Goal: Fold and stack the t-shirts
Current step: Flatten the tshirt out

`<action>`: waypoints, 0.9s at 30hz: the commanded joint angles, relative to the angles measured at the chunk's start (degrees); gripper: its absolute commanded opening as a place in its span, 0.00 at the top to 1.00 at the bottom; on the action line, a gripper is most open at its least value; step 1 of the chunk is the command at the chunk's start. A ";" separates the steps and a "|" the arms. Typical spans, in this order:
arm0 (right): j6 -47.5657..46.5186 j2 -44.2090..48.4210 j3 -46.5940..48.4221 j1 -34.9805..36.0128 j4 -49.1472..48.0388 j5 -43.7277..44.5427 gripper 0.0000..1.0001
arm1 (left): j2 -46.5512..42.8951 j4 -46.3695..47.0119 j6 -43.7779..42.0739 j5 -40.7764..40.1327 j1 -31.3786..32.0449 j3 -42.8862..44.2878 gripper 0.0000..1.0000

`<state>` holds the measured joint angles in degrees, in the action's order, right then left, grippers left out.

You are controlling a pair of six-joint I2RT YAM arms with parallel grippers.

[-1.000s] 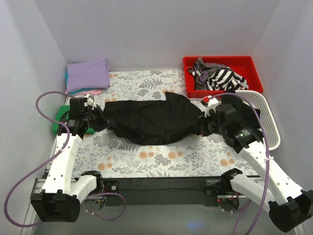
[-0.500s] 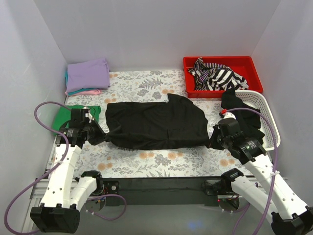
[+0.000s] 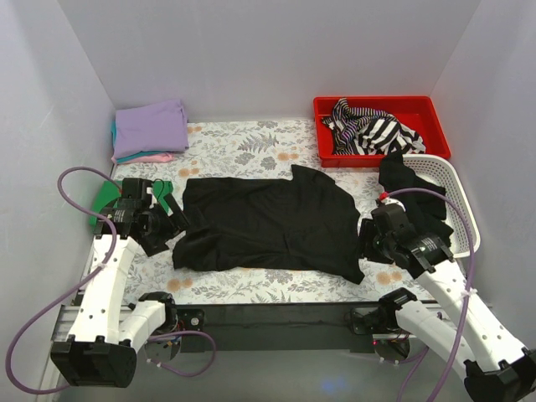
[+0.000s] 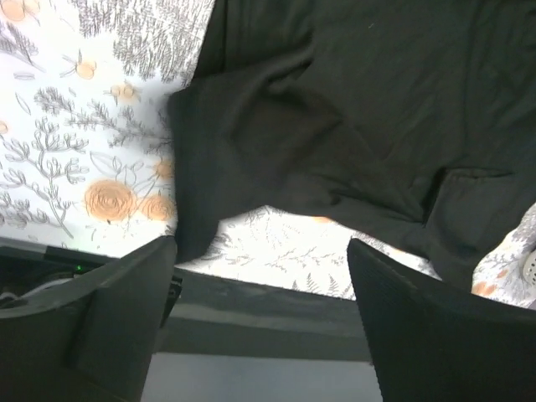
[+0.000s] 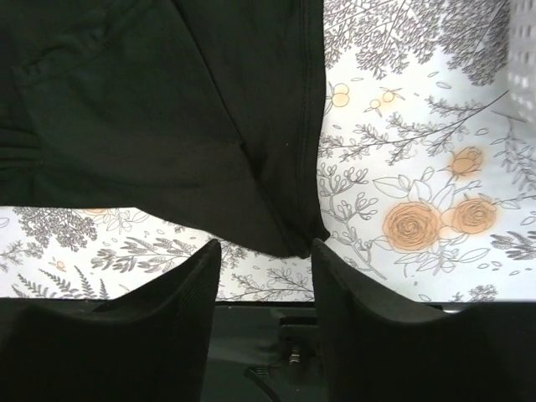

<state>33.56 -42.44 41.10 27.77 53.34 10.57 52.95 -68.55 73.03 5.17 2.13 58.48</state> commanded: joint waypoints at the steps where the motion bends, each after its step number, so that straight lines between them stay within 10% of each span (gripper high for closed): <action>1: -1.65 4.11 6.07 0.09 0.45 3.05 0.44 | -0.04 -0.96 -0.26 2.12 0.15 -1.09 0.16; 6: -6.30 3.25 7.95 0.09 -5.33 4.83 0.34 | 0.40 1.92 -0.26 -1.56 0.15 5.57 0.15; 16: -13.06 -10.99 -0.85 0.00 -27.23 -1.43 0.41 | 12.77 27.93 -1.05 17.66 0.24 -3.18 0.13; 27: -16.77 -29.17 7.84 -0.08 -35.59 -6.34 0.46 | 29.64 41.04 -2.37 20.31 0.95 -1.45 0.13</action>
<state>18.83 -66.78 44.18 27.77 23.57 6.81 78.70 -33.52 71.79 22.22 2.83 53.80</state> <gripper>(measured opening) 0.549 0.864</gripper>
